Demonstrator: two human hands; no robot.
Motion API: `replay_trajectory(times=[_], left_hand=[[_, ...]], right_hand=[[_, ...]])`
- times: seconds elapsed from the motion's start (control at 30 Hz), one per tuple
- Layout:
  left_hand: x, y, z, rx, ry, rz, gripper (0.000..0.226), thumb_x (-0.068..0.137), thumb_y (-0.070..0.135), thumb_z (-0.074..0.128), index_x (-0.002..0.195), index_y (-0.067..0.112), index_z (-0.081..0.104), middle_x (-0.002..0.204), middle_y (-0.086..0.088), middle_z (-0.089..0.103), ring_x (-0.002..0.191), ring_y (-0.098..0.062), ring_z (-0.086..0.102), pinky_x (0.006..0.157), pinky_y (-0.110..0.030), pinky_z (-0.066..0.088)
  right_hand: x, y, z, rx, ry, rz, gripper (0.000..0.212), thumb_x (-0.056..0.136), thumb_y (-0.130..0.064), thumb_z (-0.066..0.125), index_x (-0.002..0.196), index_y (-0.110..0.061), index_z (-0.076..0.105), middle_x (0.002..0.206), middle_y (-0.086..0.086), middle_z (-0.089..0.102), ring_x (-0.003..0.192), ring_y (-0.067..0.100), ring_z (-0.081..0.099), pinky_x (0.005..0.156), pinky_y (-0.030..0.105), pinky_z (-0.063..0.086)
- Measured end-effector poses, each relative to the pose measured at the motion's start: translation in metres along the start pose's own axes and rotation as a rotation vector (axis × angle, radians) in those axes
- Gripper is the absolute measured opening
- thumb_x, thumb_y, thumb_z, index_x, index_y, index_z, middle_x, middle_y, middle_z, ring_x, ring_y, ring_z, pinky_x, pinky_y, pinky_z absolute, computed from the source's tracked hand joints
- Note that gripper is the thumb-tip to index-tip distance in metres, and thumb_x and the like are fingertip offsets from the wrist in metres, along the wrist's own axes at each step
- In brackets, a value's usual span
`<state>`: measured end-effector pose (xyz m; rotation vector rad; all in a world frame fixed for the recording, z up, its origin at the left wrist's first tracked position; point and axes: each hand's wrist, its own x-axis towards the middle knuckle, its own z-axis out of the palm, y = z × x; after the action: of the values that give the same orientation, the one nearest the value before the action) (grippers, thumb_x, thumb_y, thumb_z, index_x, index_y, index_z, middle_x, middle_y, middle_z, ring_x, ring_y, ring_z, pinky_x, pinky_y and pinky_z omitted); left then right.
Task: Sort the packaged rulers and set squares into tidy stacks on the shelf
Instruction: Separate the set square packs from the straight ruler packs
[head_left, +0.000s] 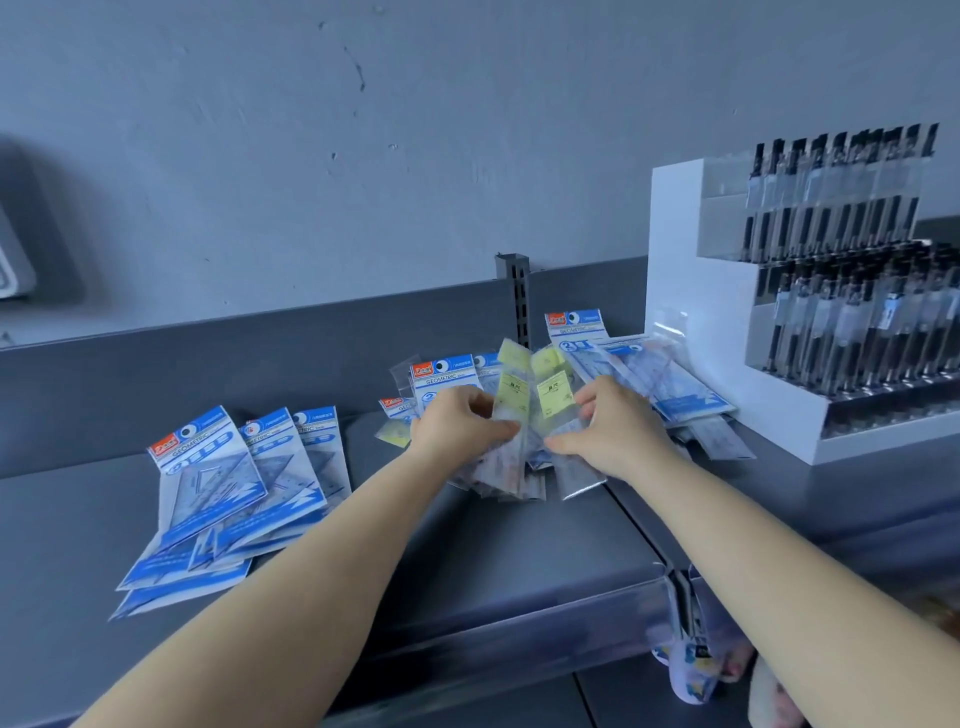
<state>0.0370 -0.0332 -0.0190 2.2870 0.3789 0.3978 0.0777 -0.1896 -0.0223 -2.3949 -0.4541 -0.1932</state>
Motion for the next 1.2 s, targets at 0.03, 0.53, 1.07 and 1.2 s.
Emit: replay_trajectory(times=[0.03,0.53,1.07,1.2], left_hand=[[-0.002,0.001,-0.001,-0.078,0.015,0.006,0.013,0.077,0.023,0.072,0.073,0.025,0.060,0.070,0.010,0.059,0.072,-0.015,0.055,0.075,-0.028,0.047],[-0.046,-0.003,-0.072,-0.735,0.146,-0.118,0.012,0.087,0.000,0.055,0.088,0.010,0.061,0.077,-0.004,0.065,0.047,-0.012,0.061,0.039,-0.017,0.042],[-0.121,-0.150,-0.252,-0.685,0.279,-0.157,0.029,0.085,-0.011,0.049,0.092,0.015,0.062,0.082,-0.001,0.068,0.060,-0.015,0.065,0.049,-0.023,0.049],[-0.135,-0.192,-0.301,-0.673,0.314,-0.177,0.029,0.086,-0.012,0.052,0.094,0.015,0.062,0.085,-0.004,0.067,0.069,-0.020,0.064,0.056,-0.028,0.053]], right_hand=[[0.001,0.000,0.000,0.074,0.020,-0.007,0.054,0.073,-0.030,0.075,0.118,-0.011,0.052,0.098,-0.002,0.057,0.098,0.019,0.054,0.091,0.036,0.045],[-0.015,-0.055,0.001,0.840,-0.007,-0.049,0.017,0.085,-0.005,0.055,0.077,-0.020,0.059,0.067,-0.001,0.058,0.062,0.017,0.051,0.055,0.026,0.035],[-0.084,-0.256,0.134,0.982,-0.395,-0.110,0.020,0.085,0.005,0.053,0.086,-0.014,0.057,0.078,0.002,0.062,0.063,0.013,0.060,0.054,0.022,0.048],[-0.104,-0.311,0.169,0.961,-0.446,-0.135,0.021,0.084,0.008,0.055,0.085,-0.013,0.055,0.078,0.002,0.063,0.069,0.017,0.060,0.067,0.031,0.052]])
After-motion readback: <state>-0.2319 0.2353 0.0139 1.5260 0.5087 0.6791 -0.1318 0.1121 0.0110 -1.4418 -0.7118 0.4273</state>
